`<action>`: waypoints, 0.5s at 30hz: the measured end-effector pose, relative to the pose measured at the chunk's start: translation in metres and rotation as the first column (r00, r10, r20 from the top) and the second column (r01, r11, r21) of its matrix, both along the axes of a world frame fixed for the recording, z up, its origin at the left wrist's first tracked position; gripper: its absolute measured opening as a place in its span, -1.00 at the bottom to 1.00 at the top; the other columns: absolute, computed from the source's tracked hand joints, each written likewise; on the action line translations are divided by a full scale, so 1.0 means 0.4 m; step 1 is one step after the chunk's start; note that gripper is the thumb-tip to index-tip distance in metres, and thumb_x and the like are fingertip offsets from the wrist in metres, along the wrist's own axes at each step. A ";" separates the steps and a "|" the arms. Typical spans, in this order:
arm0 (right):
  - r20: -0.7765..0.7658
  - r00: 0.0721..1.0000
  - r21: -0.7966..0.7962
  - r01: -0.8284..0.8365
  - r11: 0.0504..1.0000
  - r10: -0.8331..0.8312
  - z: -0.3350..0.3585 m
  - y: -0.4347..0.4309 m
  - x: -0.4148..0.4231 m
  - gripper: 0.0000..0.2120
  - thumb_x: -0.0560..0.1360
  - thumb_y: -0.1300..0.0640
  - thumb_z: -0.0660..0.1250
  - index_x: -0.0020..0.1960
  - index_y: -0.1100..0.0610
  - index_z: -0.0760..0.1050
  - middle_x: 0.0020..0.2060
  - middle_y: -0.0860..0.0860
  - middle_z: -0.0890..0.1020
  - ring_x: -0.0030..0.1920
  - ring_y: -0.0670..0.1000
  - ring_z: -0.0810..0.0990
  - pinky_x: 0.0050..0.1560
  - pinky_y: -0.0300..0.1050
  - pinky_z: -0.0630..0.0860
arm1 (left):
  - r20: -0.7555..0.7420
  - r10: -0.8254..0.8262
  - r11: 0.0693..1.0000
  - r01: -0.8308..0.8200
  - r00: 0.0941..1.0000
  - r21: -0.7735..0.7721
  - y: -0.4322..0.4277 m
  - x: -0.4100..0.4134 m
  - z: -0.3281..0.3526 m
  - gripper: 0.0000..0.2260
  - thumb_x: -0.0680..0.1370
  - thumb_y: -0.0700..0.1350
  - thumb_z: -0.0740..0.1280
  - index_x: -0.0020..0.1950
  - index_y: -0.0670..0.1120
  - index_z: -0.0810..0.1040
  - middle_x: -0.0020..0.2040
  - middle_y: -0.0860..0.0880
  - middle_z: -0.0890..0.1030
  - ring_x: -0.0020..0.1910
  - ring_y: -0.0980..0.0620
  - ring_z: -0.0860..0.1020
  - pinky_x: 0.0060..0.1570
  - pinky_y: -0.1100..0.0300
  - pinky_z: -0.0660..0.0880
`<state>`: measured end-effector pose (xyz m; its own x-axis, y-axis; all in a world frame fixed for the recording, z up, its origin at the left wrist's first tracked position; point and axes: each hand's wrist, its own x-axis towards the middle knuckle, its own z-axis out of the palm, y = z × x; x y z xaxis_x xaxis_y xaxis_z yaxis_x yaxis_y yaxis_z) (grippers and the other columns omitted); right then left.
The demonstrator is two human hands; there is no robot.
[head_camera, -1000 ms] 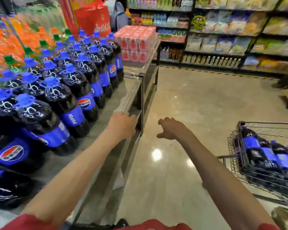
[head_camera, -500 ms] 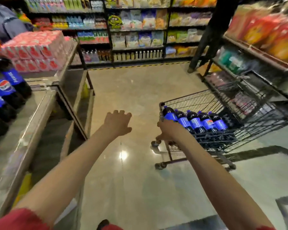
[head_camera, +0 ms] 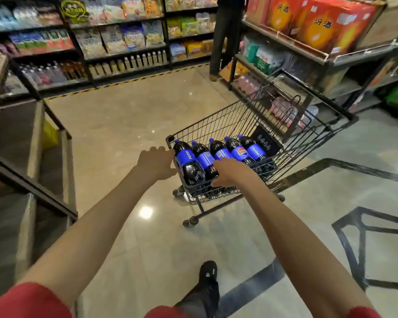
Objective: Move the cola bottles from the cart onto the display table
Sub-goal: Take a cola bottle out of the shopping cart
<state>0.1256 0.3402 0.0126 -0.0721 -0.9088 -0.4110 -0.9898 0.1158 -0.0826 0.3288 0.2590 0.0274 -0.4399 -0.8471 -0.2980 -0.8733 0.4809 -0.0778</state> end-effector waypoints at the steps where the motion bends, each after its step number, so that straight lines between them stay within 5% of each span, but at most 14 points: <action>1: 0.004 1.000 0.005 -0.001 1.000 0.001 -0.007 -0.016 -0.018 -0.55 0.56 -0.05 0.39 0.35 0.14 0.41 0.24 0.10 0.52 0.20 0.15 0.55 0.00 -0.02 0.42 | -0.023 0.008 1.000 -0.008 1.000 0.012 -0.020 -0.019 -0.010 -0.54 0.61 0.14 0.29 0.46 -0.01 0.36 0.30 -0.10 0.48 0.31 -0.14 0.44 0.19 0.02 0.39; 15: 0.089 0.994 0.145 -0.071 0.987 0.058 -0.149 -0.315 -0.210 -0.49 0.57 -0.09 0.37 0.39 0.16 0.37 0.29 0.14 0.52 0.25 0.19 0.52 0.02 0.02 0.44 | -0.091 0.167 0.969 -0.147 0.982 0.199 -0.307 -0.206 -0.214 -0.58 0.58 0.14 0.32 0.37 -0.01 0.42 0.20 -0.10 0.53 0.21 -0.15 0.50 0.07 0.00 0.46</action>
<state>0.0417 0.2143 -0.0470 0.0256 -0.8390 -0.5435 -0.9858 0.0689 -0.1528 0.2466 0.1362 -0.0581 -0.3438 -0.8404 -0.4190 -0.9374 0.3340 0.0992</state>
